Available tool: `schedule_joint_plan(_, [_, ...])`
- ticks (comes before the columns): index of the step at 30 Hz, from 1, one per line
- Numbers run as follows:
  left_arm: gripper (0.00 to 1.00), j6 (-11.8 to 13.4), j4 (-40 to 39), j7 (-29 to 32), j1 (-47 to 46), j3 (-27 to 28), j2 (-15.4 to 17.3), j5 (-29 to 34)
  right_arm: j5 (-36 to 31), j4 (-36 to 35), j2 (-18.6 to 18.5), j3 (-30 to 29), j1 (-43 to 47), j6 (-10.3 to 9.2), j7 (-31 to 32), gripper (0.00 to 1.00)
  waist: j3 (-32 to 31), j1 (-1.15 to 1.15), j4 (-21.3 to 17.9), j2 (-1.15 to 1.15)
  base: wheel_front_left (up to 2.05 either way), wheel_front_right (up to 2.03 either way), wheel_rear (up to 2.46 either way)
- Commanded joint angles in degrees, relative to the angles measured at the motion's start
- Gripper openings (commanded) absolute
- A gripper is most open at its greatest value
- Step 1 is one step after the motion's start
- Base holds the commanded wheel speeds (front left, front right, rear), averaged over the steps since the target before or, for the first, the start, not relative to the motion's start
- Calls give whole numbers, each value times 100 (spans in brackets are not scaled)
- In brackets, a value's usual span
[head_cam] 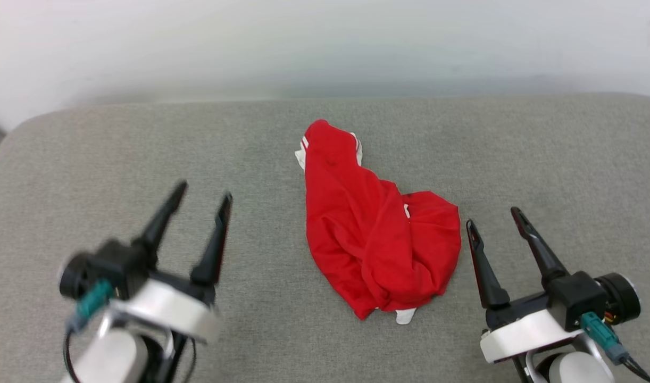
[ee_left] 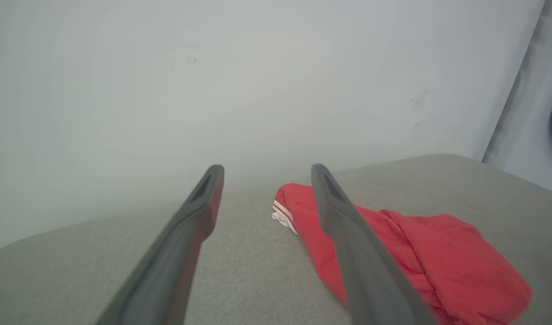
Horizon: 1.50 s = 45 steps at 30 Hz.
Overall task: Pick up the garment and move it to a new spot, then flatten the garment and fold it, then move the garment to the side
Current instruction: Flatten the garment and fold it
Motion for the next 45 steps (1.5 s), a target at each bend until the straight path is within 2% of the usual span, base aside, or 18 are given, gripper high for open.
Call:
schedule_joint_plan(1, [100, 91, -134, -70, 214, 23, -62, 46, -4, 23, 3, 6, 69, -4, 9, 100, -75, 0, 67, 0, 0, 0, 0])
schedule_joint_plan(6, [100, 352, -410, -169, 1024, 139, -265, 149, 2, 64, 3, 4, 160, -4, 46, 100, -146, 0, 106, 0, 0, 0, 0])
schedule_joint_plan(12, [100, 277, -495, -188, 1060, 223, -308, 340, -173, -79, 2, -62, 201, -4, 276, 100, -101, 0, 267, 0, 0, 0, 0])
schedule_joint_plan(14, [100, 237, -519, -190, 976, 230, -325, 395, -20, -64, -108, 134, 216, -3, 819, 100, -52, 0, 341, 0, 0, 0, 0])
schedule_joint_plan(18, [100, 262, -501, -186, 967, 327, -465, 447, 501, -365, -824, 887, -58, -5, 2372, 100, 81, 0, 473, 0, 0, 0, 0])
schedule_joint_plan(22, [100, 148, -438, -182, 1000, 361, -643, 521, 1325, -893, -1608, 1614, -451, -4, 4209, 100, 206, 0, 620, 0, 0, 0, 0])
schedule_joint_plan(26, [100, 3, -343, -180, 922, 356, -828, 616, 2023, -1147, -2139, 2085, -930, -5, 5628, 100, 300, 0, 807, 0, 0, 0, 0])
schedule_joint_plan(31, [100, -155, -205, -181, 864, 397, -1030, 712, 2462, -881, -2486, 2512, -1386, -4, 6471, 100, 360, 0, 1061, 0, 0, 0, 0])
schedule_joint_plan(32, [100, -220, -127, -181, 878, 433, -1121, 772, 2588, -551, -2537, 2653, -1570, -4, 6632, 100, 377, 0, 1197, 0, 0, 0, 0])
schedule_joint_plan(37, [100, -328, -16, -181, 957, 445, -1283, 863, 2614, 67, -2501, 2792, -1683, -4, 6549, 100, 399, 0, 1333, 0, 0, 0, 0])
schedule_joint_plan(38, [100, -353, 10, -181, 969, 449, -1312, 885, 2612, 171, -2482, 2799, -1691, -4, 6532, 56, 397, 0, 1344, 0, 0, 0, 0])
schedule_joint_plan(39, [100, -362, 28, -181, 976, 460, -1334, 898, 2612, 253, -2458, 2773, -1704, -4, 6484, 0, 395, 0, 1346, 0, 0, 0, 0])
schedule_joint_plan(45, [100, -424, 118, -181, 1085, 563, -1364, 936, 2675, 234, -2352, 2377, -1640, -4, 6243, 0, 312, 0, 1165, 0, 0, 0, 0])
